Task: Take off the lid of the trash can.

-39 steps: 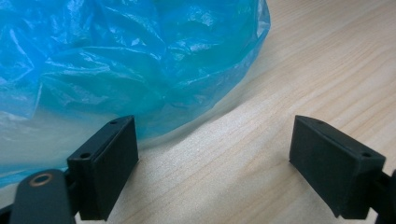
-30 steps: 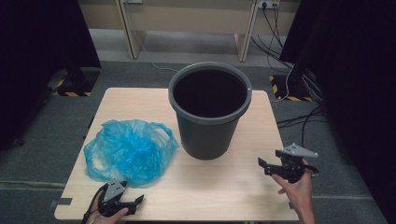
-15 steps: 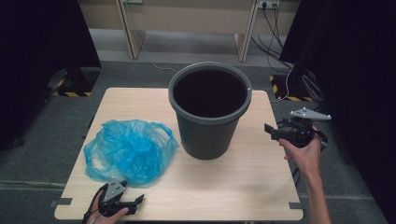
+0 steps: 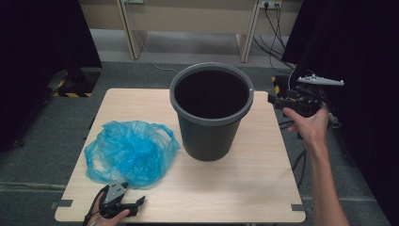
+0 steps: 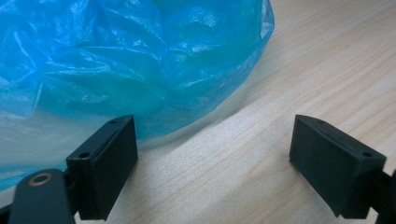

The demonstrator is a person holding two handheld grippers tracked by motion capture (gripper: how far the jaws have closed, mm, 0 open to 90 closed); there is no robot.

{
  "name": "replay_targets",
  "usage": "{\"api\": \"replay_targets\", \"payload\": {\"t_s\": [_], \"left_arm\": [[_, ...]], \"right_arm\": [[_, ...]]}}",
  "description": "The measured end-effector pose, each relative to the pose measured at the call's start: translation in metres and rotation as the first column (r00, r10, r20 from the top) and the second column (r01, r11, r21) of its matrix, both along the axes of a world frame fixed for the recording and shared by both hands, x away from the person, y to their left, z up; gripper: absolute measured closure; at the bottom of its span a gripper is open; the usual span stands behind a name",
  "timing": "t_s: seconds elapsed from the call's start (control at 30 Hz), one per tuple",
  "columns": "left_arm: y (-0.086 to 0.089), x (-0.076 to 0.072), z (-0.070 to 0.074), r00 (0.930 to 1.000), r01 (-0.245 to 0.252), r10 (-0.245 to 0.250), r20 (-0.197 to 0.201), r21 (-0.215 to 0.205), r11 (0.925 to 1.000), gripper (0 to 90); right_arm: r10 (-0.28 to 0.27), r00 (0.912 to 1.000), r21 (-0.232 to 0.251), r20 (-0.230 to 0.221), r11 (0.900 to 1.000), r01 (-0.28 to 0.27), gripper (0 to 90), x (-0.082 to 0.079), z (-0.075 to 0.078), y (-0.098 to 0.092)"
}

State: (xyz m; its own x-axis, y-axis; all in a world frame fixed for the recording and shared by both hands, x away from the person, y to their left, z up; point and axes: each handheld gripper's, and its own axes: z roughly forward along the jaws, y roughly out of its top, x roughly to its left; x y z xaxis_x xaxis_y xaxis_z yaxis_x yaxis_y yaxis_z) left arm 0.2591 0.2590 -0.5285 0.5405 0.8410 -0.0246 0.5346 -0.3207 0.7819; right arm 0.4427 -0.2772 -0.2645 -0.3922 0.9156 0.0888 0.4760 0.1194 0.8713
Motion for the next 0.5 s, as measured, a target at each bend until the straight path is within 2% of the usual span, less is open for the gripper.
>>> {"api": "replay_targets", "payload": {"t_s": [0.23, 0.5], "left_arm": [[0.0, 0.0, 0.0, 1.0, 0.001, -0.001, -0.001, 0.001, 1.0, 14.5], [0.0, 0.0, 0.0, 1.0, -0.001, 0.001, 0.0, 0.0, 1.0, 14.5]], "right_arm": [[0.029, 0.9995, 0.032, 0.008, 0.999, -0.029, 25.6, 0.014, 0.022, 0.019], [0.048, 0.9982, 0.005, -0.035, 0.999, -0.048, 28.7, 0.032, 0.026, 0.043]]}}
